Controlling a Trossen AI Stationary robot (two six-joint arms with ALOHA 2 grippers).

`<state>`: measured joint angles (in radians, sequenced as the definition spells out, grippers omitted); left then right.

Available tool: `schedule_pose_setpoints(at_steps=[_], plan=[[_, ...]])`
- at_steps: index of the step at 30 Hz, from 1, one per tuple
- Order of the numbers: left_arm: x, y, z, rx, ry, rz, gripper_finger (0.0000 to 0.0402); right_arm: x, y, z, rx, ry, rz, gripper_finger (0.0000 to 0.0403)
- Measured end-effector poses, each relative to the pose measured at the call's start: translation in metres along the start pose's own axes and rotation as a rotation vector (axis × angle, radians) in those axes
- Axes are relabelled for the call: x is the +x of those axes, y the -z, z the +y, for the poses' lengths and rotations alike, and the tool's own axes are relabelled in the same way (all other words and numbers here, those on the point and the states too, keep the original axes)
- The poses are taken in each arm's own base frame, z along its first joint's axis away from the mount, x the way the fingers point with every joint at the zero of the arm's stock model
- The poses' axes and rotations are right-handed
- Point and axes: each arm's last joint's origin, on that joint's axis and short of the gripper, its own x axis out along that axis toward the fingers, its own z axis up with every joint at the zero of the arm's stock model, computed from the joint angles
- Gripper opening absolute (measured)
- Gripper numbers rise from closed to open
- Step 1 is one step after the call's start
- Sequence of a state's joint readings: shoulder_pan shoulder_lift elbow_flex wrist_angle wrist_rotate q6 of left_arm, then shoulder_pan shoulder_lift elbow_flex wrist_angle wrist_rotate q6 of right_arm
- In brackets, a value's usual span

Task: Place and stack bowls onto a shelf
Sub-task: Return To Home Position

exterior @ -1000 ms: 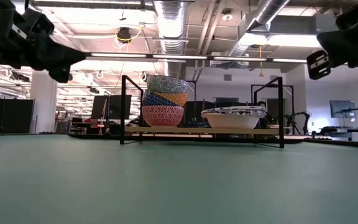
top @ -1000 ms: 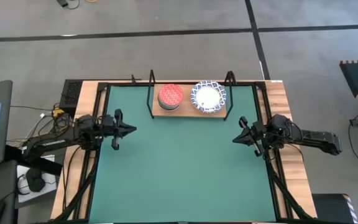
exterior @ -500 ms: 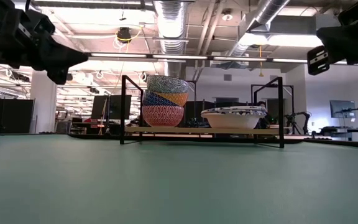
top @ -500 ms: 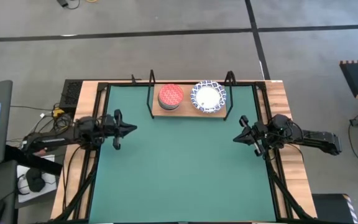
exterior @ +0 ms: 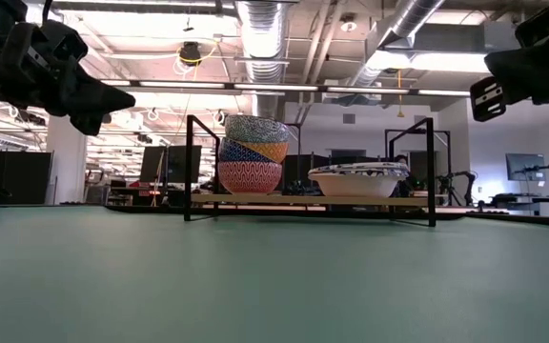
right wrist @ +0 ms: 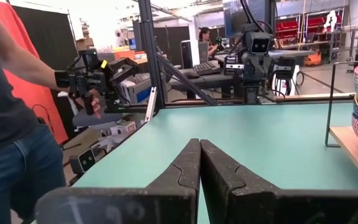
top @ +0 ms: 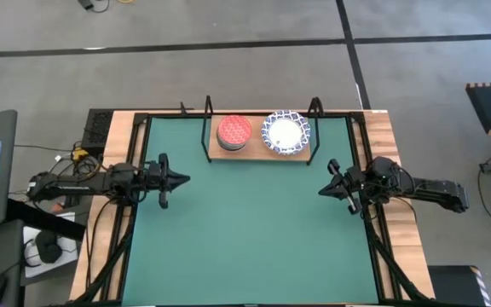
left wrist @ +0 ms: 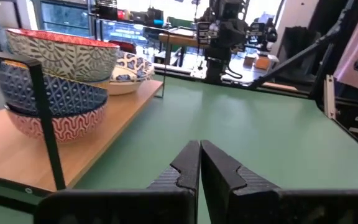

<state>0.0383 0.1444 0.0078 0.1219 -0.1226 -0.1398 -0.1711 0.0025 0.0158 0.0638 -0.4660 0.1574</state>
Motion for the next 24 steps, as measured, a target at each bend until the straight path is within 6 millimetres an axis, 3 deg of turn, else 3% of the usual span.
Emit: schedule_pose_setpoints(at_steps=[6, 11, 16, 24], plan=[[0.000, -0.005, 0.000, -0.012, -0.004, -0.051, 0.0000, 0.000, 0.000, 0.000, 0.002, 0.001, 0.004, 0.0038], [-0.002, -0.016, -0.001, 0.117, -0.017, -0.118, 0.0000, 0.000, 0.001, 0.000, 0.003, 0.001, 0.007, 0.0038], [-0.005, -0.006, 0.001, 0.149, -0.034, -0.073, 0.0000, 0.000, 0.001, 0.000, 0.005, 0.001, 0.008, 0.0039], [-0.010, -0.011, 0.001, 0.139, -0.047, -0.133, 0.0000, 0.000, 0.001, 0.000, 0.006, 0.001, 0.010, 0.0039]])
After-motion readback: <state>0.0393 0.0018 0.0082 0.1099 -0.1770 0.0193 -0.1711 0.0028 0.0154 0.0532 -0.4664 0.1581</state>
